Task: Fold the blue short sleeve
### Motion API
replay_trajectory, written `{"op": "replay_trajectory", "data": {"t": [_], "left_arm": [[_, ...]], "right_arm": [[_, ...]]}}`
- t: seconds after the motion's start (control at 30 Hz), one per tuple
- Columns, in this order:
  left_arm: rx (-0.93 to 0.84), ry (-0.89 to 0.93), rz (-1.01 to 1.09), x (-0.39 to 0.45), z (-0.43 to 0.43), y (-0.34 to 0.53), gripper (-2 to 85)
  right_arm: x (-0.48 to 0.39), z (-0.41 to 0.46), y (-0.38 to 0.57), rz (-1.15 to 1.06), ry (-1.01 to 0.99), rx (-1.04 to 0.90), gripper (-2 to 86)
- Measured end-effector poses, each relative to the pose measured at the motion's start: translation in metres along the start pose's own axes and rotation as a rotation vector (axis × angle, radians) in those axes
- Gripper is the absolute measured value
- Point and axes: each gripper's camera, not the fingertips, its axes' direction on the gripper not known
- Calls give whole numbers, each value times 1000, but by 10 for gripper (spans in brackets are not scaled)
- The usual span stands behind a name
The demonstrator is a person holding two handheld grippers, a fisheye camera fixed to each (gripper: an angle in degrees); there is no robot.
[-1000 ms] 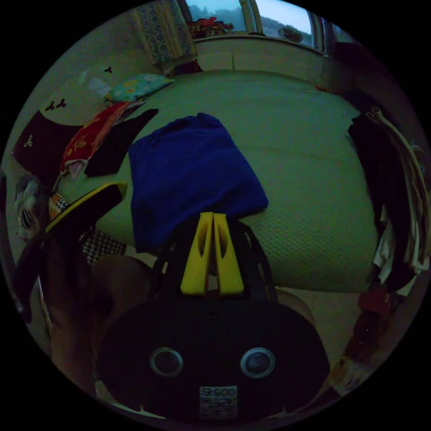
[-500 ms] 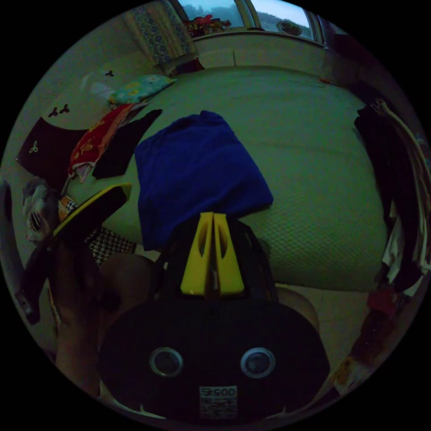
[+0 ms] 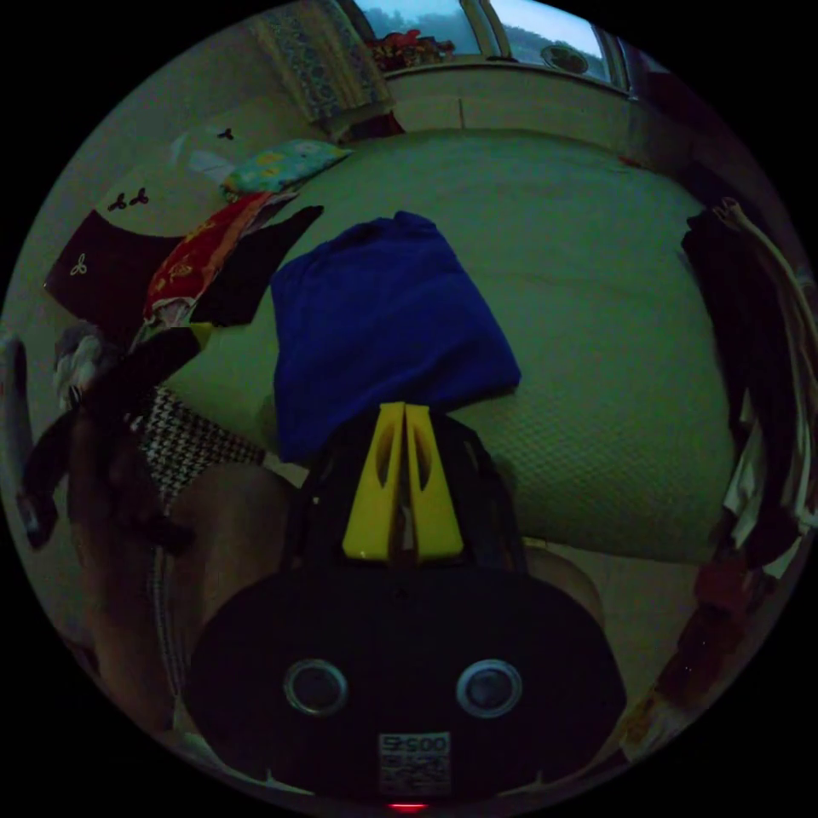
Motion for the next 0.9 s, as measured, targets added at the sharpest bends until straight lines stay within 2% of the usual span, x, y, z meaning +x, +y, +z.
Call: {"op": "replay_trajectory", "data": {"t": [0.23,0.3,0.37,0.47,0.63,0.7,0.8,0.9], "left_arm": [[37,-54,-107,-87,29,-51,1],[55,-67,-140,-101,41,-70,1],[144,-106,-178,-111,51,-99,1],[221,-142,-201,-119,72,-139,1],[228,-252,-173,-133,130,-175,1],[242,-271,-116,-140,154,-171,1],[147,-226,-135,-163,189,-185,1],[134,-145,-123,-178,214,-212,1]], "right_arm": [[-9,-2,-21,-113,-98,95,-3],[-21,3,-38,-170,-83,114,24],[-35,7,-56,-235,-100,132,58],[-63,23,-99,-326,-165,65,98],[-102,73,-153,-460,-170,-80,132],[-111,104,-163,-502,-57,-142,130],[-105,113,-171,-475,34,-112,81],[-78,100,-185,-381,-92,-80,22]]}}
